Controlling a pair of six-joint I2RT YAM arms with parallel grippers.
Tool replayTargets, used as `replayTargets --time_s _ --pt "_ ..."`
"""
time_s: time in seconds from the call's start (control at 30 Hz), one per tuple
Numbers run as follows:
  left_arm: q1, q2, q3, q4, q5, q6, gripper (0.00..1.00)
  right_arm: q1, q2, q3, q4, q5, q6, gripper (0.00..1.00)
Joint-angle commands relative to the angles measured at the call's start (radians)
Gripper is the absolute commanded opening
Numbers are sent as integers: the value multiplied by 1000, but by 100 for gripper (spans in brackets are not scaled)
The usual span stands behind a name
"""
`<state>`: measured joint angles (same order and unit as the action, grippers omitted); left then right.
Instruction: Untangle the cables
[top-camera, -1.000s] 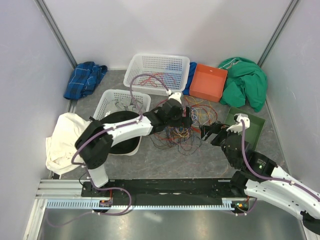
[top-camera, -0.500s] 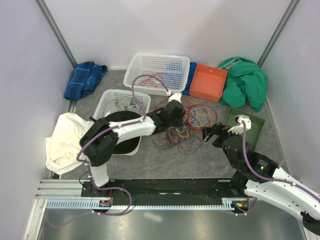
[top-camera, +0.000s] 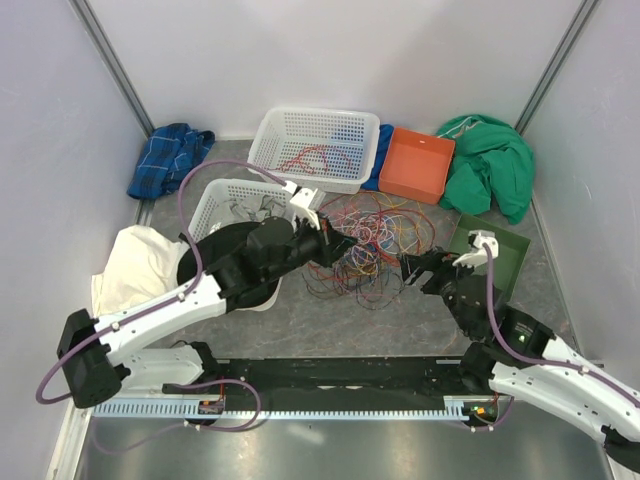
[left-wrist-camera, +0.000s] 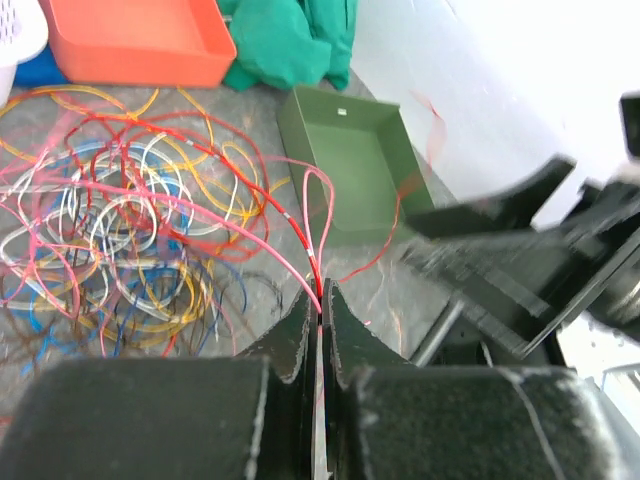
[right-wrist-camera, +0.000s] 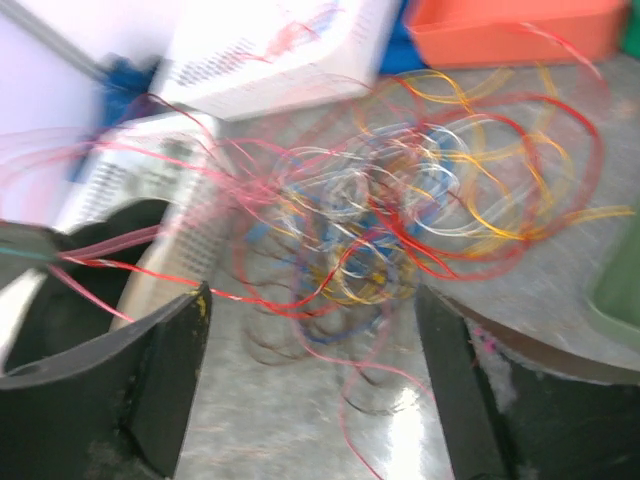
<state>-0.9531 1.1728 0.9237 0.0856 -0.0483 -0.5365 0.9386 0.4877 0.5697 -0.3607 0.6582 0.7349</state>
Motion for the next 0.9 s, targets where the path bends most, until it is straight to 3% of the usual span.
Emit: replayTargets --time_s 0.0,0.3,0.53,0.87 --pt "1 -102 -59 17 33 47 2 0 -128 -66 221 -167 -121 85" --pt "1 -160 32 -52 87 82 2 0 -11 -44 270 -318 -163 85" --pt "2 -154 7 -55 91 70 2 0 44 12 348 -296 -235 85" --pt "1 -151 -5 -55 119 63 2 0 263 82 459 -258 -327 84"
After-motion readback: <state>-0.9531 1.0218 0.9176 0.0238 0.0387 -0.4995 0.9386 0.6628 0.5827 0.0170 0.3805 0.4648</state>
